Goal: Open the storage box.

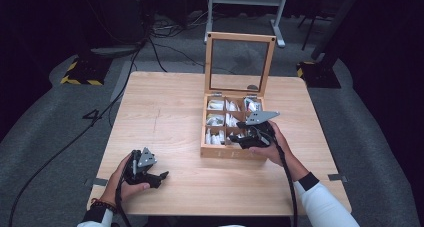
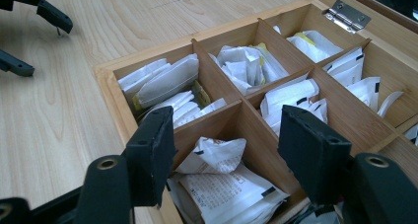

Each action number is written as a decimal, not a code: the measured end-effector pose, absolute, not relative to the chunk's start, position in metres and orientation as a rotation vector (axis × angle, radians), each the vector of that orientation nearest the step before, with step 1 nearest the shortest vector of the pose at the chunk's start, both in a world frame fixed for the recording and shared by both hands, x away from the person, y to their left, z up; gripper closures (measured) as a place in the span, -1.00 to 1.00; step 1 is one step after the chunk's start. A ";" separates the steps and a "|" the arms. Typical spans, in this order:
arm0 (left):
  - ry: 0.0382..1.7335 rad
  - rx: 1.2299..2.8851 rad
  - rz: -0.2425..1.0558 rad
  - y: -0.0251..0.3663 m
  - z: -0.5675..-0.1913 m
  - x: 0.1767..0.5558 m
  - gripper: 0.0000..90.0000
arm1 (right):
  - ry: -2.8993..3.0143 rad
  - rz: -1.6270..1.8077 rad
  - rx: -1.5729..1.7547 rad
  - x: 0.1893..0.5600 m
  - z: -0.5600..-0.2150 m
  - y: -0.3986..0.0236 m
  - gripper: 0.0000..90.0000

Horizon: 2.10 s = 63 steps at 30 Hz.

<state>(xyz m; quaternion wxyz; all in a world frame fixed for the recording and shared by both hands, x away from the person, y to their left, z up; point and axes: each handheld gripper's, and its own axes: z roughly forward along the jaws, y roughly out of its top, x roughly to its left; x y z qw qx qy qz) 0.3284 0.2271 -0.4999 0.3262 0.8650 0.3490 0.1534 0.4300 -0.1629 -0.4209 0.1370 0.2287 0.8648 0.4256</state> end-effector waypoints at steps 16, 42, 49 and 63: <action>0.993 2.201 0.384 0.232 -0.504 0.322 -0.63 | 2.531 1.142 0.708 0.445 -0.428 -0.152 0.07; 0.988 2.204 0.391 0.235 -0.504 0.320 -0.63 | 2.629 0.900 0.566 0.431 -0.439 -0.139 0.76; 0.987 2.199 0.373 0.235 -0.504 0.320 -0.64 | 2.595 0.992 0.622 0.433 -0.434 -0.154 0.81; 0.954 2.225 0.370 0.236 -0.504 0.326 -0.71 | 2.501 1.185 0.623 0.427 -0.411 -0.180 0.83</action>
